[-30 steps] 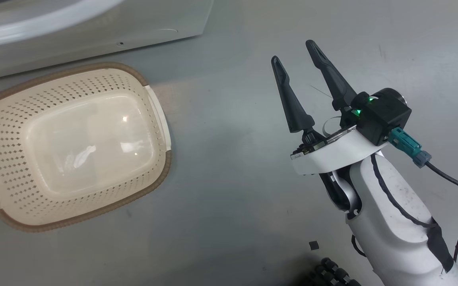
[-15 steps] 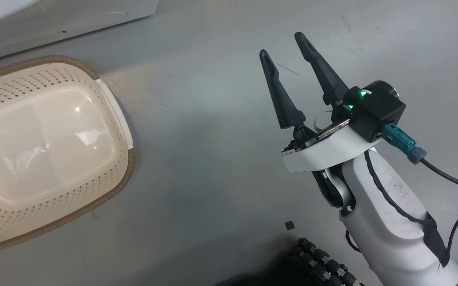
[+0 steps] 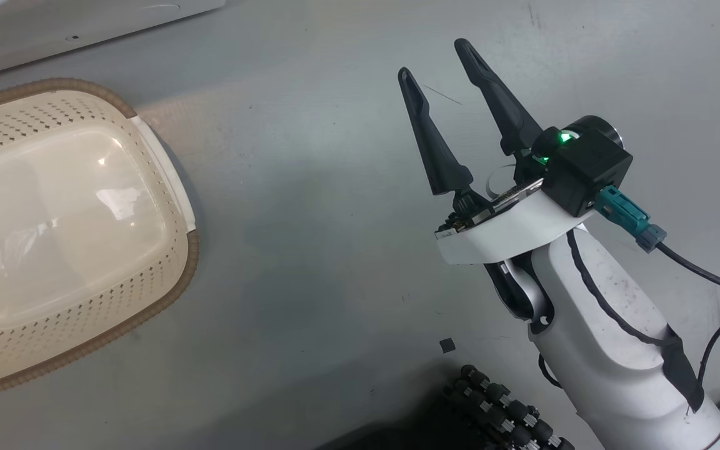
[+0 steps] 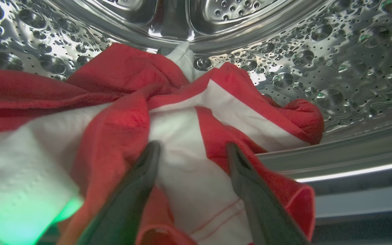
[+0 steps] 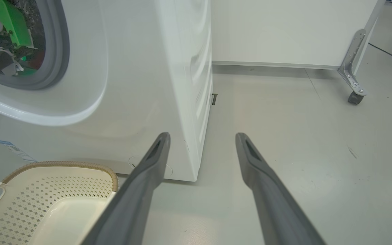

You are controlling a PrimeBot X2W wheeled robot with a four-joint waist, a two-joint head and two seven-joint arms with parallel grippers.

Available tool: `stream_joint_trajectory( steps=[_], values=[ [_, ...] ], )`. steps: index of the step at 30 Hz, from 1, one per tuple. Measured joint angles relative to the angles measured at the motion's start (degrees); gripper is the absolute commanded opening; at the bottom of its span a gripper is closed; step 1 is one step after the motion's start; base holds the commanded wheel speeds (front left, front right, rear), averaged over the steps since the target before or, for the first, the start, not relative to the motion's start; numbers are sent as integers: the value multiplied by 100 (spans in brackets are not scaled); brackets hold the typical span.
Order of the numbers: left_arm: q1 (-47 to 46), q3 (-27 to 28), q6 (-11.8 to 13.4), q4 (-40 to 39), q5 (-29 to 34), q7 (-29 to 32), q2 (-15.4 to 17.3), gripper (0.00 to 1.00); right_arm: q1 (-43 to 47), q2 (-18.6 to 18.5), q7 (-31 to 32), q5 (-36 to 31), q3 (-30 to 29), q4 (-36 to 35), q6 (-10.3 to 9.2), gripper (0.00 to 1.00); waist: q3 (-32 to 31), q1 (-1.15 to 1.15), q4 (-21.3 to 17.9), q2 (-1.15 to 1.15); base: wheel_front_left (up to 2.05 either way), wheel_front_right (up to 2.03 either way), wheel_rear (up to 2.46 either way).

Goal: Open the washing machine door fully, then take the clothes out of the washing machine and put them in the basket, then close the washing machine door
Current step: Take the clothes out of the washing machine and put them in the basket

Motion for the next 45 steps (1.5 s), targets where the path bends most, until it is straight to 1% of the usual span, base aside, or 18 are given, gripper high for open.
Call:
stream_joint_trajectory(
  steps=[2, 4, 5, 6, 7, 10, 13, 17, 20, 23, 28, 33, 37, 38, 40, 45],
  values=[
    [-30, -4, 0, 44, -3, 80, 0, 100, -29, 0, 0, 0, 7, 0, 0, 100, 1, 0, 8, 0, 0, 0, 0],
    [-111, -41, 0, 143, -3, 323, 1, 100, -43, 0, 0, 0, 22, 0, -1, 100, 1, 0, 29, 0, 0, 0, 0],
    [-128, -60, 0, 179, -3, 385, 2, 78, -44, 0, 0, 0, 25, 0, -1, 100, 0, 0, 34, 0, 0, 0, 0],
    [-128, -60, 0, 179, -3, 385, 2, 43, -44, 0, 0, 0, 25, 0, -1, 100, 0, 0, 34, 0, 0, 0, 0],
    [-157, -71, 0, 209, -3, 449, 5, 0, -44, 0, 0, 0, 25, 0, -2, 100, -1, 0, 37, 0, 0, 0, 0],
    [-228, -122, 1, 259, -3, 612, 31, 0, -44, 0, 0, 0, 29, 0, -52, 100, -4, 0, 45, 0, 0, 0, 0],
    [-280, -209, 2, 271, 40, 668, 93, 0, -47, 0, 0, 0, 30, 8, -56, 100, -6, 0, 54, 0, 0, 0, 0],
    [-291, -234, -5, 283, 93, 661, 104, 0, -64, 0, 0, 0, 30, 21, -57, 100, -9, 0, 66, 0, 0, 0, 0],
    [-291, -276, -18, 319, 121, 541, 99, 0, -136, -1, 0, -12, 4, 67, -59, 100, -27, 0, 93, 0, 0, 0, 0],
    [-291, -312, -58, 322, 153, 337, 79, 0, -142, -1, 0, -55, -36, 104, -103, 100, -63, 0, 147, 0, 0, 0, 0],
    [-286, -411, -116, 240, 275, -10, 15, 0, -142, -2, 0, -179, -71, 185, -104, 100, -148, 0, 270, 0, 0, 0, 0],
    [-244, -511, -242, 85, 361, -433, -81, 0, -142, -2, 0, -307, -131, 303, -100, 100, -263, 0, 422, 0, 0, 0, 0],
    [-32, -572, -348, -31, 415, -826, -219, 0, -140, -3, 0, -378, -211, 364, -99, 100, -404, 0, 541, 0, 0, 0, 0],
    [144, -594, -367, -108, 424, -1026, -283, 0, -138, -4, 0, -382, -261, 397, -98, 100, -489, 0, 599, 0, 0, 0, 0],
    [307, -602, -411, -166, 441, -1239, -345, 0, -129, -5, 0, -393, -305, 434, -92, 100, -581, 0, 656, 0, 0, 0, 0],
    [725, -617, -422, -344, 446, -1738, -472, 0, -88, -8, 0, -433, -398, 458, -92, 100, -846, 0, 785, 0, 0, 0, 0]
  ],
)
